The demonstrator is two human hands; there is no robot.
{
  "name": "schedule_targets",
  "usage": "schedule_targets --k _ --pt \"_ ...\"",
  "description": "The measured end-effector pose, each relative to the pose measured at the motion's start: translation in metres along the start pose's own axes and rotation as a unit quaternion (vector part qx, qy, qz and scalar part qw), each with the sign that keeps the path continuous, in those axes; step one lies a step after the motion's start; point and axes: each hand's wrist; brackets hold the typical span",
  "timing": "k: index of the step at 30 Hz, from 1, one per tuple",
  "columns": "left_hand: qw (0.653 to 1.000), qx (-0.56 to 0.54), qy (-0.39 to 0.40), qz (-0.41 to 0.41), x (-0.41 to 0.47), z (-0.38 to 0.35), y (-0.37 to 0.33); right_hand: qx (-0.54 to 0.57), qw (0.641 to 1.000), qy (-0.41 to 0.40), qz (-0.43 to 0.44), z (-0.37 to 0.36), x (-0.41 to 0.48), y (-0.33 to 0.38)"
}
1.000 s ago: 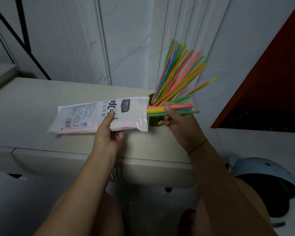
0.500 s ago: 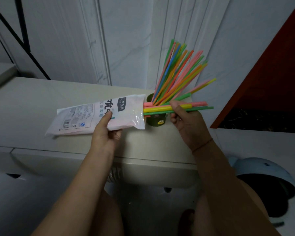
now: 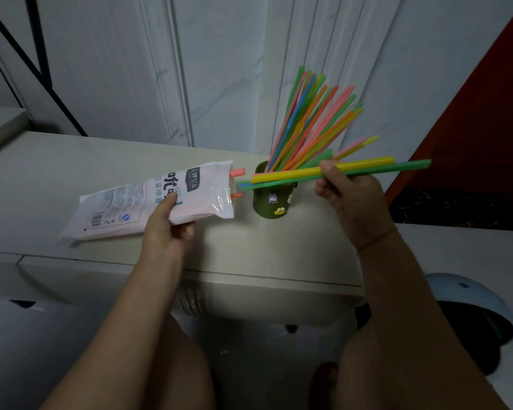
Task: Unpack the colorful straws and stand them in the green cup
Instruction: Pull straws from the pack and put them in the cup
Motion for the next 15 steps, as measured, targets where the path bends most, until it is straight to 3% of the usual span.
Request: schedule_targets --k 8,15 --pt "1.0 0.003 -0.002 -0.005 0.003 0.0 -0.002 -0.074 0.993 -0.054 0.071 0.015 0.019 0.017" --pt "1.0 -0.006 0.003 0.002 -0.001 -0.001 0.001 -0.222 0.973 -0.021 0.065 -0.006 0.042 -0.002"
Point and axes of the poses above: each hand's wrist, its own x-axis towards the middle knuckle, its own z-axis out of the back of the hand, y = z × x, and after that the axes turned 5 degrees about -z, right-handed
